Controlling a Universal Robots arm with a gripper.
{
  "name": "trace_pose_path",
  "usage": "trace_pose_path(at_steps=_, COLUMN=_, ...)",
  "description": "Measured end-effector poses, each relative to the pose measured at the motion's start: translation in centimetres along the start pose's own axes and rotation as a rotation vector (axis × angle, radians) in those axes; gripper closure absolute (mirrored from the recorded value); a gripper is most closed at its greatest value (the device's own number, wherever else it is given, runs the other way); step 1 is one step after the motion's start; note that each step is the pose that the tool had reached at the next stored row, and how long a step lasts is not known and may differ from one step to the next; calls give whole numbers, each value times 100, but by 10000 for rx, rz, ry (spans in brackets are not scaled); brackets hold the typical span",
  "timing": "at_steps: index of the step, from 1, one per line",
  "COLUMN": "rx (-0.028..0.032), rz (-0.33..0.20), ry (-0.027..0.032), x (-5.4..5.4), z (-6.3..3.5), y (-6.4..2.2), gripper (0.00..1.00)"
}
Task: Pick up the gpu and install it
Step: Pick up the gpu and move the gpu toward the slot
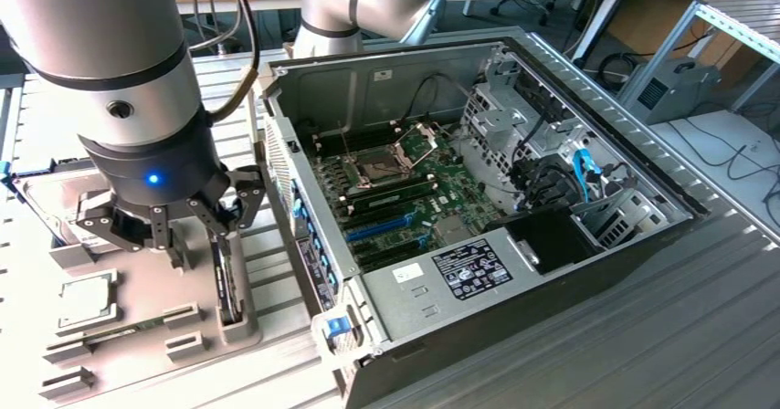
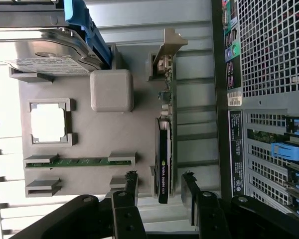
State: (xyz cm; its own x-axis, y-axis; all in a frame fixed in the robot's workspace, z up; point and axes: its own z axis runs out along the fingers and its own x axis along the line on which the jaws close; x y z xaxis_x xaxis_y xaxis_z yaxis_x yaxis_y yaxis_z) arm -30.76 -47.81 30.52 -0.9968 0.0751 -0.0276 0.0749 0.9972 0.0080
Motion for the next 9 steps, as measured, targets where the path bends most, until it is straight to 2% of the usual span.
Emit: trace_pose_path(at_steps=9, rx=0, rz=0, ry=1, x=0, z=15, y=0, gripper=52)
